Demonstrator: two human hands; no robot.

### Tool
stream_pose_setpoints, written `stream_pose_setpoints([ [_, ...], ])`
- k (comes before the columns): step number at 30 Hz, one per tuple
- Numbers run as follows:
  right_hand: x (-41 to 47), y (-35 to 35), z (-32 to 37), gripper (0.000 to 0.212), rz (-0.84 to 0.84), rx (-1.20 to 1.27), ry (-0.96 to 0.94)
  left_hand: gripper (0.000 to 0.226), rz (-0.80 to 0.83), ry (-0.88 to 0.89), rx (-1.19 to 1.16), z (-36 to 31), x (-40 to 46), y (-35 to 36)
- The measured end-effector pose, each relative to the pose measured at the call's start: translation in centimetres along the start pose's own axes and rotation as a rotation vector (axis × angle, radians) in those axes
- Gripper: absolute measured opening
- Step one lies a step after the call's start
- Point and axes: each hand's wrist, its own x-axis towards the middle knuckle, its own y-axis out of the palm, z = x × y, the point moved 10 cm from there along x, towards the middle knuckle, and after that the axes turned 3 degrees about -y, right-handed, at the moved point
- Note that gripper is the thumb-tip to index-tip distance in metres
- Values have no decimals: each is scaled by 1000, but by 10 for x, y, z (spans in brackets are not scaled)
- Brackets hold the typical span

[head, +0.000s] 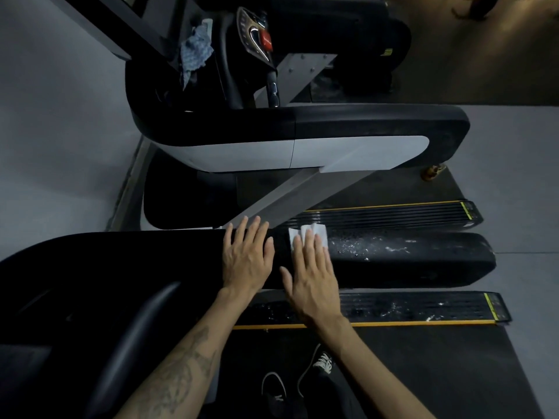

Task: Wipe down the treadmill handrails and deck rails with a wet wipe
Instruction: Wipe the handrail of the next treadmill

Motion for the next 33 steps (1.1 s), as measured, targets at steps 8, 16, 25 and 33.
stream_pose_setpoints([
  [8, 10, -9, -20, 72, -16, -11, -30, 60, 2, 26, -7, 0, -1, 0],
  [16, 3, -8, 13, 71, -92, 7, -66, 62, 14, 17, -6, 1, -1, 1],
  [25, -19, 1, -1, 81, -79, -51, 77, 63, 32, 9, 3, 0, 0, 3],
  [33, -8, -7, -18, 77, -84, -30, -4, 61, 11, 26, 2, 1, 0, 3],
])
